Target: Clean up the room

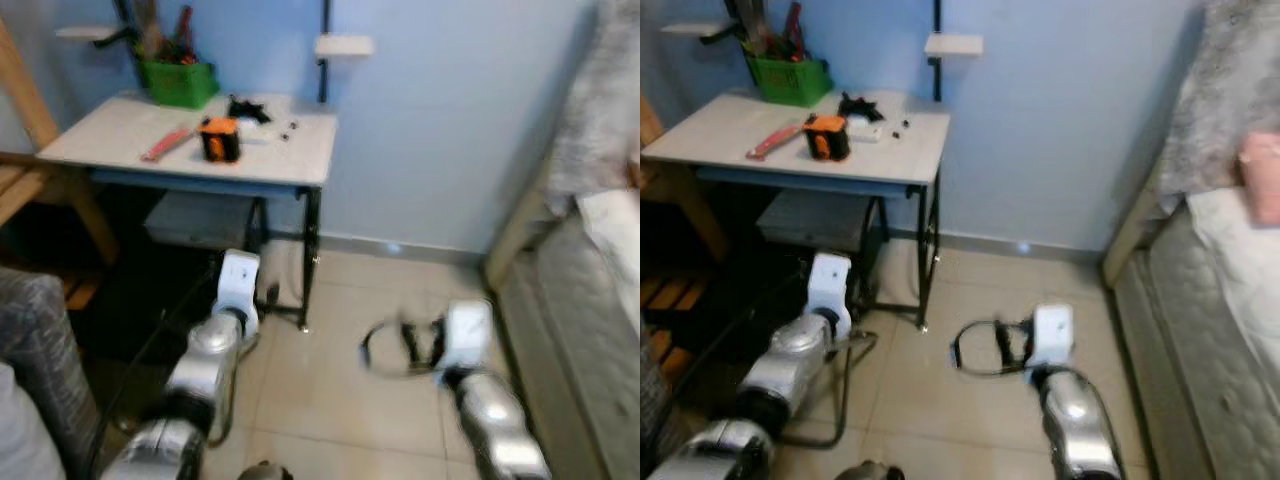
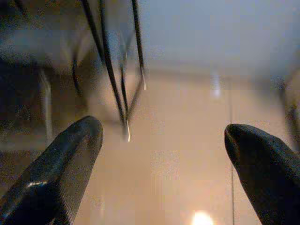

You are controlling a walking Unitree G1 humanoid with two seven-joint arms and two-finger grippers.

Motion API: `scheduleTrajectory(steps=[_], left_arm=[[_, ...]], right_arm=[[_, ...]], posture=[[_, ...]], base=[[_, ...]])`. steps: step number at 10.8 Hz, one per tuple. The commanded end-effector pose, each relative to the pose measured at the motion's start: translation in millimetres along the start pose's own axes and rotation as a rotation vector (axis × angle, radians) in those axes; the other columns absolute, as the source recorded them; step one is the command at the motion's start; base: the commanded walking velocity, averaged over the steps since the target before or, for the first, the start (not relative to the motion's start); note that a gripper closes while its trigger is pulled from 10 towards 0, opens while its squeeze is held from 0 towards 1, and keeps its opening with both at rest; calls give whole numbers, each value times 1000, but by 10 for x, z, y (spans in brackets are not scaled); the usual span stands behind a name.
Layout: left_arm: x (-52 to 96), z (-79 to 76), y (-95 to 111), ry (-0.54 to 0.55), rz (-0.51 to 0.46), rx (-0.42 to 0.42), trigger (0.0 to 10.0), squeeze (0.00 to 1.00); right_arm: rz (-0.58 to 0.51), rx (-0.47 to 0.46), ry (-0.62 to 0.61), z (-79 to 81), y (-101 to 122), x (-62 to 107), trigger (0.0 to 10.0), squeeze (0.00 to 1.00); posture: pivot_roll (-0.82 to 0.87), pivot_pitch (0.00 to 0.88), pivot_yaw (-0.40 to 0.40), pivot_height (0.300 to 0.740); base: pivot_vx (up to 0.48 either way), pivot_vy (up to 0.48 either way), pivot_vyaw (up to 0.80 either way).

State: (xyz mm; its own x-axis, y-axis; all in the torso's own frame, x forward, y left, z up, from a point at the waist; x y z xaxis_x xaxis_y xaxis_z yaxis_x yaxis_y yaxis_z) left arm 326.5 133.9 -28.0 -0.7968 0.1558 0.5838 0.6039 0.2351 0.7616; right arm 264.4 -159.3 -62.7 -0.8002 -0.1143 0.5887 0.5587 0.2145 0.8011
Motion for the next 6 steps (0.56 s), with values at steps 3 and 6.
scheduleTrajectory(steps=[3,6], left_arm=[[268,159,-1172,137,391,-40,10000,0],[342,306,-1288,201,444,-64,10000,0]], right_arm=[[357,-9,11,76,-741,143,10000,0],[484,50,76,115,-932,214,10000,0]], posture=[[-52,0,6,740],[-62,0,-8,740]], base=[[0,0,0],[0,0,0]])
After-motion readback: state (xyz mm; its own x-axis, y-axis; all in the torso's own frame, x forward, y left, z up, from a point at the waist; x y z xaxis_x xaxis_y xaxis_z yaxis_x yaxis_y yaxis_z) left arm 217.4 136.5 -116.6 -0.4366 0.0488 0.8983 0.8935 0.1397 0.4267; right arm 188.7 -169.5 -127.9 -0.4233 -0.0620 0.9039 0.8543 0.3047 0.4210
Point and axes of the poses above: a point about 5 cm out from each wrist's last joint towards the gripper, its own x axis pointing back from the gripper into the wrist, its own y axis along the axis of the wrist's last joint, z = x × y, the point moved 4 cm from there along -x, pointing out of the wrist towards the gripper, and after that the axes turned 15 degrees about x, right-handed, at the moved point
